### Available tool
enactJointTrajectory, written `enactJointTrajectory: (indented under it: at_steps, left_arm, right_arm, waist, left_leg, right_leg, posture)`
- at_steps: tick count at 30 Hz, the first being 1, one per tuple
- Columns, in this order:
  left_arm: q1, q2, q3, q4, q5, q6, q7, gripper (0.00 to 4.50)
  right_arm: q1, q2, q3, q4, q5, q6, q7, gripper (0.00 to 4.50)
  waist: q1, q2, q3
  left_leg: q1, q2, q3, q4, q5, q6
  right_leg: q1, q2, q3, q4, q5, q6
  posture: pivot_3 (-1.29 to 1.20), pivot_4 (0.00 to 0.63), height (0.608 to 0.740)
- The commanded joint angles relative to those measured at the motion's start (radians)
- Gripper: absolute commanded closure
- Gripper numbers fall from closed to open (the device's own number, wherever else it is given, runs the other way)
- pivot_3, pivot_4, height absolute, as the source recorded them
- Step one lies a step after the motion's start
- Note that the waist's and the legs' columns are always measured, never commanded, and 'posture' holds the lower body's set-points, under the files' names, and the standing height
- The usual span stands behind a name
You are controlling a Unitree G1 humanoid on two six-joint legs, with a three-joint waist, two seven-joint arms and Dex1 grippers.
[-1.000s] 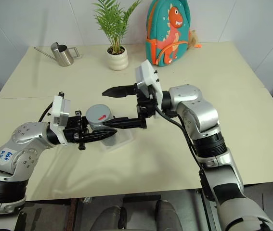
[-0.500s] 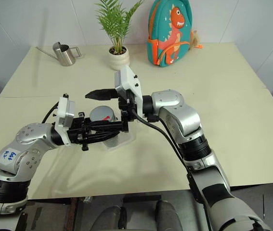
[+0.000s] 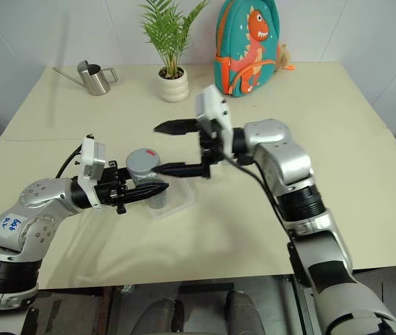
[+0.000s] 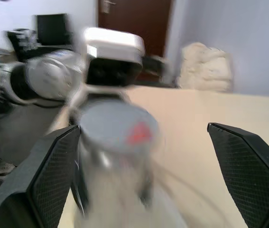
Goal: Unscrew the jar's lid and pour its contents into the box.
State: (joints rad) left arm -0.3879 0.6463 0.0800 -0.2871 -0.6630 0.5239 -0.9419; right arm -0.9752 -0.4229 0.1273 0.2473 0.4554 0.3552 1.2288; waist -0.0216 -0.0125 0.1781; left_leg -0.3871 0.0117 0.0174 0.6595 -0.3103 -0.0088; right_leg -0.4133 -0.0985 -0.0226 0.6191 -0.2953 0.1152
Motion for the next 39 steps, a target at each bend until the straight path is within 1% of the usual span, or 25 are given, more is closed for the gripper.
enactJointTrajectory:
  at_steps: [1, 4, 11, 16, 21, 25, 32, 39]
  left_arm:
    - [-0.002, 0.01, 0.014, -0.045, -0.016, -0.011, -0.019, 2.6]
    - [0.002, 0.01, 0.019, -0.049, -0.013, -0.008, -0.019, 2.6]
    - [0.023, 0.014, 0.023, -0.054, -0.007, -0.016, -0.022, 2.6]
    - [0.012, 0.013, 0.018, -0.028, 0.013, -0.033, -0.027, 2.6]
    - [-0.012, 0.009, 0.013, -0.015, 0.019, -0.033, -0.025, 2.6]
    - [0.007, 0.001, 0.011, -0.03, 0.02, -0.032, -0.019, 2.6]
    - [0.01, 0.003, 0.018, -0.041, 0.018, -0.028, -0.014, 2.6]
    - [0.021, 0.004, 0.019, -0.058, 0.011, -0.02, -0.007, 2.6]
  right_arm:
    - [-0.005, -0.028, -0.051, 0.006, 0.005, -0.007, 0.005, 0.03]
    - [-0.001, -0.039, -0.068, -0.002, 0.021, 0.016, 0.011, 0.03]
    - [0.022, -0.018, -0.074, -0.102, 0.08, 0.092, 0.016, 0.03]
    - [0.027, 0.017, -0.063, -0.152, 0.091, 0.118, -0.006, 0.03]
    - [0.02, 0.074, -0.037, -0.206, 0.097, 0.141, -0.039, 0.03]
    - [0.023, 0.112, -0.023, -0.255, 0.126, 0.168, -0.047, 0.03]
    - [0.015, 0.161, 0.053, -0.233, 0.061, 0.139, -0.069, 0.03]
    - [0.008, 0.172, 0.066, -0.195, 0.035, 0.112, -0.059, 0.03]
  waist:
    - [-0.003, 0.0, 0.0]
    - [-0.012, 0.0, 0.0]
    - [-0.006, 0.0, 0.0]
    - [-0.006, 0.0, 0.0]
    - [-0.006, 0.0, 0.0]
    - [-0.006, 0.0, 0.0]
    - [-0.007, 0.0, 0.0]
    - [-0.007, 0.0, 0.0]
  left_leg:
    - [0.0, 0.0, 0.001, 0.0, 0.0, 0.001]
    - [0.0, 0.002, 0.004, 0.0, -0.001, 0.001]
    - [0.0, 0.003, 0.005, 0.0, 0.0, 0.0]
    - [0.0, 0.003, 0.005, 0.002, -0.001, 0.001]
    - [0.0, 0.003, 0.005, 0.002, -0.001, 0.001]
    - [0.0, 0.003, 0.005, 0.002, -0.001, 0.001]
    - [0.0, 0.003, 0.005, 0.002, -0.001, 0.001]
    - [0.0, 0.003, 0.005, 0.002, -0.001, 0.001]
  right_leg:
    - [0.0, 0.0, 0.0, -0.001, 0.0, 0.0]
    - [-0.001, 0.001, 0.001, -0.001, 0.0, 0.0]
    - [-0.002, 0.002, 0.0, 0.0, 0.0, 0.0]
    - [-0.001, 0.001, 0.001, 0.0, 0.0, 0.001]
    - [-0.001, 0.0, 0.001, 0.0, 0.0, 0.001]
    - [-0.001, 0.0, 0.0, 0.0, 0.0, 0.001]
    - [-0.001, 0.0, 0.001, 0.0, 0.0, 0.001]
    - [-0.001, 0.0, 0.0, 0.0, 0.0, 0.001]
  posture:
    - [0.0, 0.15, 0.74]
    - [0.0, 0.15, 0.74]
    - [0.0, 0.15, 0.74]
    - [0.0, 0.15, 0.74]
    - [0.0, 0.15, 0.74]
    - [0.0, 0.15, 0.74]
    - [0.0, 0.15, 0.74]
    - [0.0, 0.15, 0.74]
